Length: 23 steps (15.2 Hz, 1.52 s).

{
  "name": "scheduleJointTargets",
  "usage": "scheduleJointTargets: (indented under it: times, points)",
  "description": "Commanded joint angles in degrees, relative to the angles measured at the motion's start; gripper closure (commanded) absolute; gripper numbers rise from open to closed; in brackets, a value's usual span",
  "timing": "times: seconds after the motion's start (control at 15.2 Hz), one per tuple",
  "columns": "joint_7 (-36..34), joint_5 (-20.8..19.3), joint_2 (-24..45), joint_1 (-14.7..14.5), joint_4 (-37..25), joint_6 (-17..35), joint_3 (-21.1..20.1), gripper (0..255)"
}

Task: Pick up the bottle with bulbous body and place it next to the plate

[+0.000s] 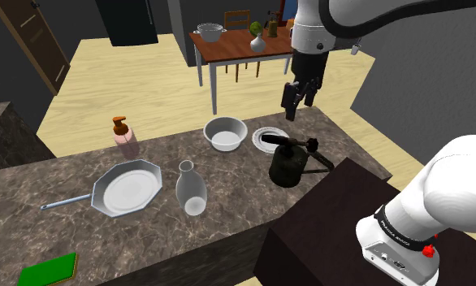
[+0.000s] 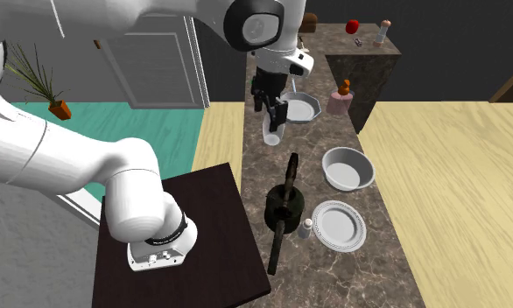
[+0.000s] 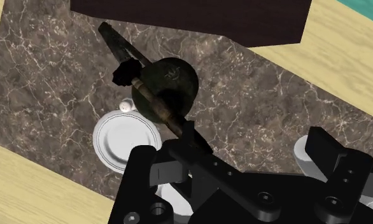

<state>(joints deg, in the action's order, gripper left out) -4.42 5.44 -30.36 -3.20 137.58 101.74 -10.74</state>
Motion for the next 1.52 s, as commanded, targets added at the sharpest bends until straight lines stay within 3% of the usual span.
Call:
scheduleJointTargets:
  times: [0.0, 0.66, 1.06, 1.45]
  points:
    - [-2.5, 1.0, 3.4, -0.6, -0.5, 3.0, -2.0, 0]
    - [-14.5, 0.1, 23.1, -2.6, -10.7, 12.7, -9.9, 0]
    - [-22.3, -4.1, 36.3, -4.7, -20.2, 16.0, -12.6, 0]
    - [-29.3, -9.2, 50.0, -8.8, -32.6, 16.5, -12.8, 0]
